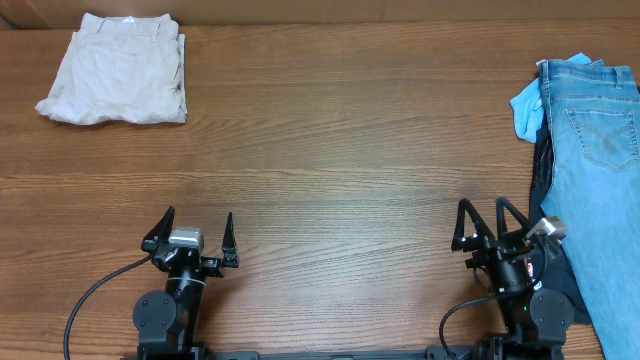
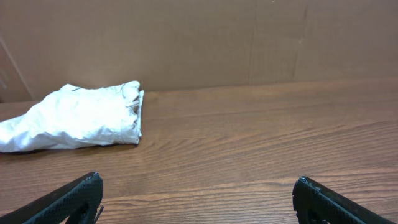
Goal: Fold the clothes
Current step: 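Reach the right gripper to the waistband of the blue jeans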
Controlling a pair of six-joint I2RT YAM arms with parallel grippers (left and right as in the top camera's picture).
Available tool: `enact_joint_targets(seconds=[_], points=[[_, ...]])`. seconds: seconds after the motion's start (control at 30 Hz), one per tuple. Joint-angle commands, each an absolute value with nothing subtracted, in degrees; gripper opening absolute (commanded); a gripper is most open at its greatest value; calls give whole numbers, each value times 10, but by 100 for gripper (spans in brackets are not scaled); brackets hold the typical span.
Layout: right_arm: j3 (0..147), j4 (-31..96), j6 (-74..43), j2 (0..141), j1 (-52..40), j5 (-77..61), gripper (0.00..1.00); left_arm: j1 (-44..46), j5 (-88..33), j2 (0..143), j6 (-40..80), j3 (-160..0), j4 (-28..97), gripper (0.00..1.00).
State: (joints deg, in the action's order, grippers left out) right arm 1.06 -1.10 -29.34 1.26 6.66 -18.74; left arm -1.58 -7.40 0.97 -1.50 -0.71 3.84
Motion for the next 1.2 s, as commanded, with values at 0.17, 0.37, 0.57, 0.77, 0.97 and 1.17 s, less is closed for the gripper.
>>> enact_joint_targets(seconds=[0.17,0.37,0.57,0.77,0.97,1.17], points=[[43,-100,-280,18,68,-203,100,-20,-67,3,-22,-3,38,100],[155,-78,-188,110,68,-94,100,-20,-67,3,-22,-3,38,100],[321,-19,-104,338,68,-21,100,-20,-67,3,-22,-3,38,100],[556,109,-70,619,82,25,100,-20,-67,3,-22,-3,38,100],[864,355,-65,919,128,25,100,-20,-67,3,-22,-3,38,100],[986,412,-32,1064,148,25,100,-20,-67,3,-22,-3,38,100]])
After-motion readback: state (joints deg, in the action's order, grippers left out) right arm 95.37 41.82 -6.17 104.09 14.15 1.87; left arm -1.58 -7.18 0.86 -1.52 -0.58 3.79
